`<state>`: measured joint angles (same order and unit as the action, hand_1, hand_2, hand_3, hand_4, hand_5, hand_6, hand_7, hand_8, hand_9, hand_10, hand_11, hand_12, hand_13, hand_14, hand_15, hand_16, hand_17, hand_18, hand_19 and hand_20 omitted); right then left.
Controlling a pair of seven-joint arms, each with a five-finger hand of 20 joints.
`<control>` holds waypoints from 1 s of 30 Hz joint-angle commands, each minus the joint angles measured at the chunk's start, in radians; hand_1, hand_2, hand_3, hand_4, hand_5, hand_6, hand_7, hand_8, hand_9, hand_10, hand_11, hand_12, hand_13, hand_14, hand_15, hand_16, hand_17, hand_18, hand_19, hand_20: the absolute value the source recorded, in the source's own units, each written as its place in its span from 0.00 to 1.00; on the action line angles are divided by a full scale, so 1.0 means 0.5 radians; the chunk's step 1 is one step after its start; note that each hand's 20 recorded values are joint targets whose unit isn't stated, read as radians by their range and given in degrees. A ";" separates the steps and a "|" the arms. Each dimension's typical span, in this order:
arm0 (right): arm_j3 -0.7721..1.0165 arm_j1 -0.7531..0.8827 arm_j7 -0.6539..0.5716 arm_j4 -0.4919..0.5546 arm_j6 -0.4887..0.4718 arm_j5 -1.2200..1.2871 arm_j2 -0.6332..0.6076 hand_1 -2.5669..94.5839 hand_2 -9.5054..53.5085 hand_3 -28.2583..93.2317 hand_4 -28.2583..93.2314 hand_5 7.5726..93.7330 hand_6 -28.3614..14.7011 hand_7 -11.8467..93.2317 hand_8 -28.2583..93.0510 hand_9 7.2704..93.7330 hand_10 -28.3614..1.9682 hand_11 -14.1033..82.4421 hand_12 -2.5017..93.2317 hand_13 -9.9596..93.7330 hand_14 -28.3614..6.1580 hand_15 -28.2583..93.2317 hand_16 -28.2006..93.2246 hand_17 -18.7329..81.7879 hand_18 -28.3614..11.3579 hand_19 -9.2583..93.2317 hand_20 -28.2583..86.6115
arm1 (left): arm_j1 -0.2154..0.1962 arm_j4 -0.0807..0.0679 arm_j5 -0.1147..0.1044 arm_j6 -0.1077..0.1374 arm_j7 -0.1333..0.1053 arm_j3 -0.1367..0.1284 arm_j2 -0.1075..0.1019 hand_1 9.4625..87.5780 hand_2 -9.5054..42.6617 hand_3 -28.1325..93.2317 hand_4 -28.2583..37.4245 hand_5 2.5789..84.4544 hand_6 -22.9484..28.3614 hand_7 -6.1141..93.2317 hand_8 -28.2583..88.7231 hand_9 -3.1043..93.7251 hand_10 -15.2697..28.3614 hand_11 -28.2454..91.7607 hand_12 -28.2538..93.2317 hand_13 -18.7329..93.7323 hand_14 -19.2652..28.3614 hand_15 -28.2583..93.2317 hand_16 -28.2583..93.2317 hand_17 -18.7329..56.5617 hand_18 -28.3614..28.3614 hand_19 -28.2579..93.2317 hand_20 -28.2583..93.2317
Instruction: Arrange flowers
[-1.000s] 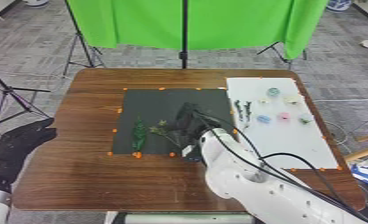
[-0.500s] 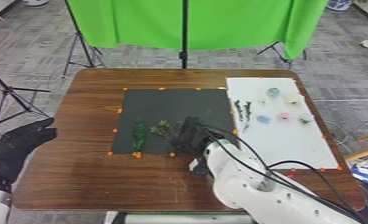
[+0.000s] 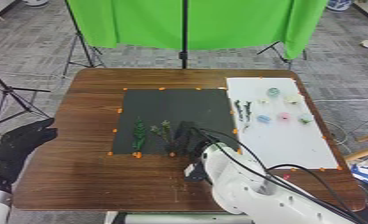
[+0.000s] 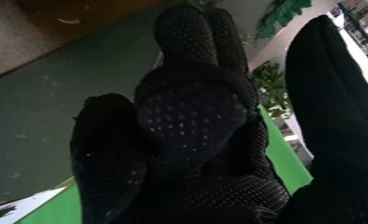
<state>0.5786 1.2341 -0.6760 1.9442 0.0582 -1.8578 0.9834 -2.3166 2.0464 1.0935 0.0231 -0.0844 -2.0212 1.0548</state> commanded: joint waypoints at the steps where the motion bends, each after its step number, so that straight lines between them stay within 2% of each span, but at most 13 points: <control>1: 0.124 -0.069 -0.014 0.023 0.145 -0.326 -0.102 0.43 0.03 0.73 0.14 0.86 0.51 0.35 0.17 0.99 0.48 0.47 0.27 1.00 0.75 0.70 0.38 0.95 0.58 0.92 0.52 | -0.019 -0.004 0.010 -0.025 0.026 0.002 0.018 0.25 0.23 0.77 0.10 0.55 0.56 0.16 0.19 0.53 0.69 0.37 0.31 0.52 0.79 0.37 0.20 0.36 0.76 0.39 0.38; 3: 0.152 -0.125 -0.059 -0.026 0.150 -0.428 -0.136 0.42 0.01 0.74 0.14 0.85 0.52 0.35 0.17 0.98 0.48 0.47 0.27 1.00 0.75 0.70 0.38 0.94 0.57 0.93 0.53 | -0.015 -0.006 0.010 -0.026 0.028 0.007 0.014 0.25 0.23 0.77 0.10 0.55 0.56 0.16 0.19 0.53 0.70 0.37 0.31 0.52 0.79 0.37 0.20 0.36 0.76 0.39 0.38; 10: 0.271 -0.306 -0.226 -0.300 -0.121 -0.478 -0.220 0.36 0.00 0.73 0.13 0.83 0.54 0.35 0.17 0.96 0.49 0.53 0.30 1.00 0.75 0.72 0.41 0.90 0.49 0.99 0.57 | -0.017 -0.003 0.009 -0.021 0.031 0.009 0.009 0.25 0.23 0.77 0.10 0.55 0.56 0.15 0.19 0.53 0.70 0.37 0.31 0.52 0.79 0.37 0.20 0.36 0.76 0.39 0.38; 13: 0.309 -0.367 -0.277 -0.364 -0.336 -0.428 -0.248 0.32 0.00 0.72 0.12 0.83 0.54 0.30 0.17 0.95 0.52 0.61 0.31 1.00 0.77 0.78 0.43 0.90 0.41 1.00 0.70 | -0.019 -0.003 0.009 -0.028 0.028 0.008 0.008 0.25 0.23 0.77 0.10 0.55 0.56 0.16 0.19 0.53 0.69 0.37 0.31 0.52 0.79 0.37 0.20 0.36 0.76 0.39 0.38; 16: 0.345 -0.404 -0.278 -0.398 -0.433 -0.380 -0.261 0.28 0.00 0.70 0.12 0.81 0.52 0.25 0.17 0.95 0.55 0.66 0.33 1.00 0.77 0.83 0.43 0.91 0.34 1.00 0.80 | -0.017 -0.003 0.010 -0.025 0.026 0.010 0.009 0.25 0.23 0.77 0.10 0.55 0.56 0.16 0.19 0.53 0.70 0.37 0.31 0.52 0.79 0.37 0.20 0.36 0.76 0.39 0.38; 21: 0.337 -0.482 -0.323 -0.439 -0.534 -0.302 -0.249 0.26 0.00 0.69 0.12 0.78 0.50 0.23 0.17 0.95 0.56 0.69 0.33 1.00 0.78 0.85 0.44 0.92 0.32 1.00 0.83 | -0.013 -0.004 0.014 -0.025 0.022 0.015 0.010 0.25 0.23 0.77 0.10 0.55 0.56 0.15 0.19 0.53 0.69 0.37 0.31 0.52 0.79 0.36 0.20 0.36 0.76 0.39 0.38; 30: 0.303 -0.502 -0.385 -0.583 -0.625 -0.219 -0.200 0.26 0.00 0.69 0.13 0.79 0.50 0.22 0.18 0.95 0.55 0.69 0.33 1.00 0.78 0.85 0.44 0.92 0.31 1.00 0.84 | 0.003 -0.012 0.012 -0.021 0.007 0.035 0.018 0.25 0.23 0.77 0.10 0.55 0.56 0.16 0.19 0.53 0.69 0.37 0.31 0.52 0.79 0.37 0.20 0.36 0.76 0.39 0.38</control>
<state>0.7387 0.9919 -0.8385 1.7002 -0.2165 -1.9785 0.8658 -2.3145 2.0465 1.0945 0.0205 -0.0837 -2.0135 1.0541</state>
